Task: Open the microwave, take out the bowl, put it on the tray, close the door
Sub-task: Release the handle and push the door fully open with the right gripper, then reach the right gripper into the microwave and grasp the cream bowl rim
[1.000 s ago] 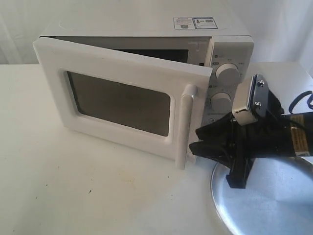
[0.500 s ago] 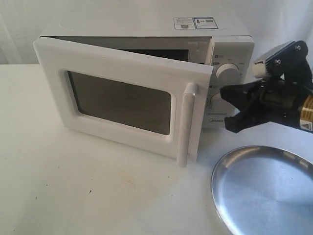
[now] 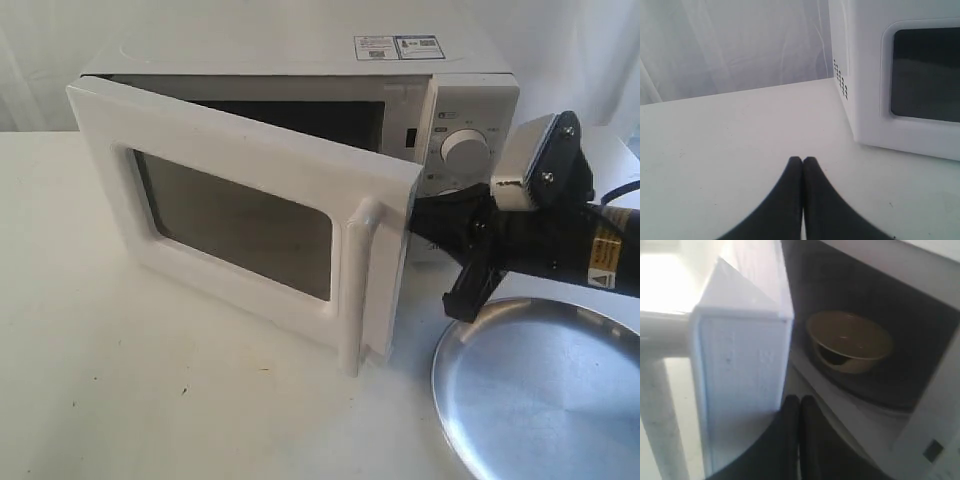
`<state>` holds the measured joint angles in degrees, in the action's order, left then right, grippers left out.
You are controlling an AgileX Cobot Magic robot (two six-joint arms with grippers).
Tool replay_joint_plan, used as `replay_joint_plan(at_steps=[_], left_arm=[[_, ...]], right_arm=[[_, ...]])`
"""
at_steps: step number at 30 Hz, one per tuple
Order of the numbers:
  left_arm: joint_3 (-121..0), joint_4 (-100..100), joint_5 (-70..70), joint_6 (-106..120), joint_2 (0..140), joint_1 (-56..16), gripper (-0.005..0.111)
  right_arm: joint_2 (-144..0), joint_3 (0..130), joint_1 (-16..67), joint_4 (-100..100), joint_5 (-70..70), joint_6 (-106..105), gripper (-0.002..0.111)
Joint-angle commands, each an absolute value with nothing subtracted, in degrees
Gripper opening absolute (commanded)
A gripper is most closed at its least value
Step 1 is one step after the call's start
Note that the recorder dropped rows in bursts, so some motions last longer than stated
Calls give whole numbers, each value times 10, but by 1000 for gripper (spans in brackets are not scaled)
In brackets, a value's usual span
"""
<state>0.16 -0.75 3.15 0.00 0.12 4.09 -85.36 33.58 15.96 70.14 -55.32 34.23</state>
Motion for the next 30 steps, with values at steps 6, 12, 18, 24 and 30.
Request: replay_joint_plan(at_steps=[6, 12, 18, 24, 30], left_arm=[[0, -4, 30, 0, 0, 40, 0], [0, -4, 30, 0, 0, 40, 0], [0, -4, 30, 0, 0, 40, 0], [0, -4, 30, 0, 0, 40, 0], [0, -4, 30, 0, 0, 40, 0]], right_arm=[[-854, 336, 161, 789, -659, 386, 0], [-886, 336, 211, 745, -623, 396, 0], [-942, 360, 272, 695, -613, 335, 0], [-993, 411, 297, 593, -542, 345, 0], [-1037, 478, 302, 564, -468, 332, 16]])
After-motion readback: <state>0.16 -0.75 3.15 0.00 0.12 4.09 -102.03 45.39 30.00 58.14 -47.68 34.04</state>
